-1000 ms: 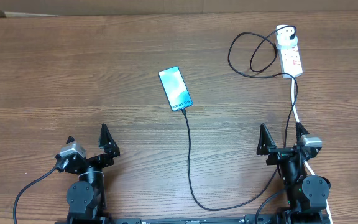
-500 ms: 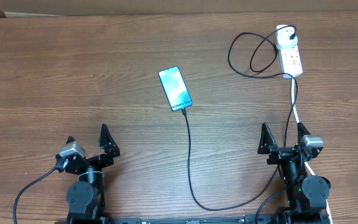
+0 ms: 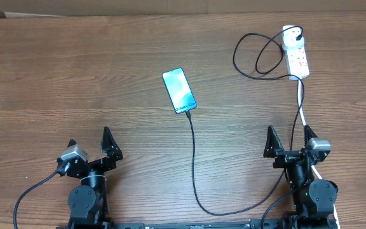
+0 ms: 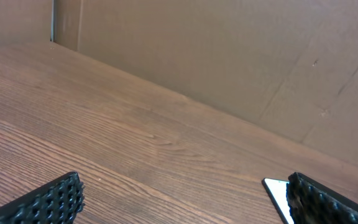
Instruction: Plug charger to phone and switch on socket
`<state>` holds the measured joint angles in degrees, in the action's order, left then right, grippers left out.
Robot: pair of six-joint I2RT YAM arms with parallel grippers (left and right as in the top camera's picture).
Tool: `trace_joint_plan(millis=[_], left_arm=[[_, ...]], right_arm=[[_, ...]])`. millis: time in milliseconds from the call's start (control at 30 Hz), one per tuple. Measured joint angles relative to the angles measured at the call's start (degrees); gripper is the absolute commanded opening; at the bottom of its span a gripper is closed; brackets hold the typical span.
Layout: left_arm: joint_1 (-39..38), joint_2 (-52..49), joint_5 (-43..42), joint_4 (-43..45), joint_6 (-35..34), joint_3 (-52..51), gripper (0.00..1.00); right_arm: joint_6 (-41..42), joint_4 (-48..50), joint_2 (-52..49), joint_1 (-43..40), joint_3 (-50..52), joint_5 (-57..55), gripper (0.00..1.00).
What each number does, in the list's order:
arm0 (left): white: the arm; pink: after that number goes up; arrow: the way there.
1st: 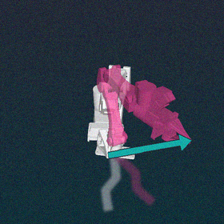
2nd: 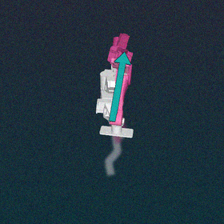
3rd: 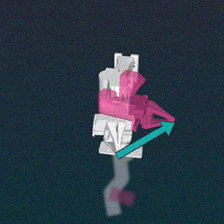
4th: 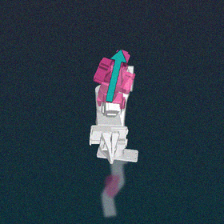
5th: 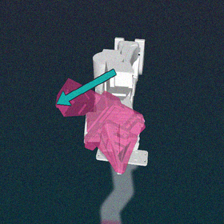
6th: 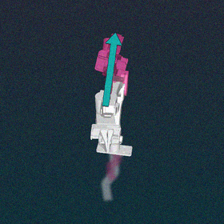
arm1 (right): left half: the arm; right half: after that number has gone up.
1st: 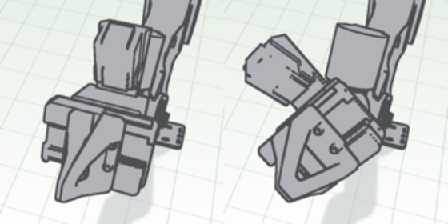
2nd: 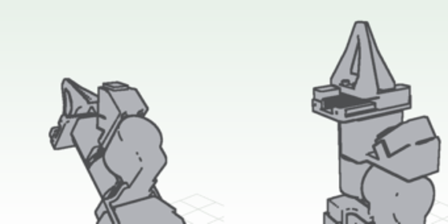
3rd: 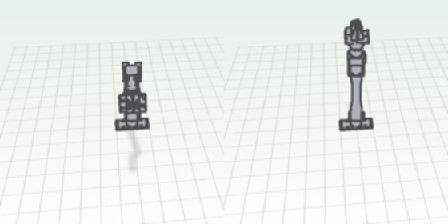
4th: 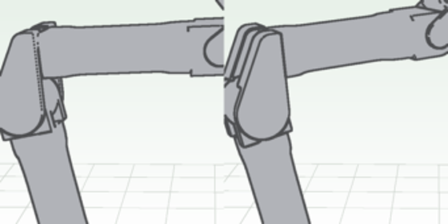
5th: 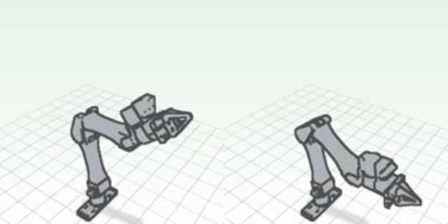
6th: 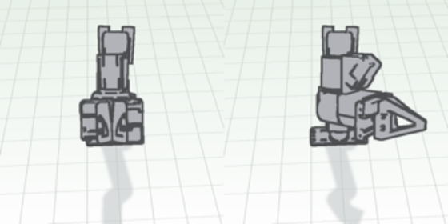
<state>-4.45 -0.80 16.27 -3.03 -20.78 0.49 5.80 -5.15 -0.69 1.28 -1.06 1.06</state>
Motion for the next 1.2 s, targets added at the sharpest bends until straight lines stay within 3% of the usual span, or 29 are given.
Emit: trace_joint_plan(millis=[267, 667, 1200], left_arm=[[0.0, 0.0, 1.8, 0.1, 2.0, 0.0, 1.00], [2.1, 0.0, -0.6, 0.0, 18.0, 0.0, 1.00], [2.7, 0.0, -4.5, -0.5, 20.9, 0.0, 1.00]], right_arm=[[0.0, 0.0, 0.0, 0.0, 0.0, 0.0, 1.00], [0.0, 0.0, 0.0, 0.0, 0.0, 0.0, 1.00], [0.0, 0.0, 0.0, 0.0, 0.0, 0.0, 1.00]])
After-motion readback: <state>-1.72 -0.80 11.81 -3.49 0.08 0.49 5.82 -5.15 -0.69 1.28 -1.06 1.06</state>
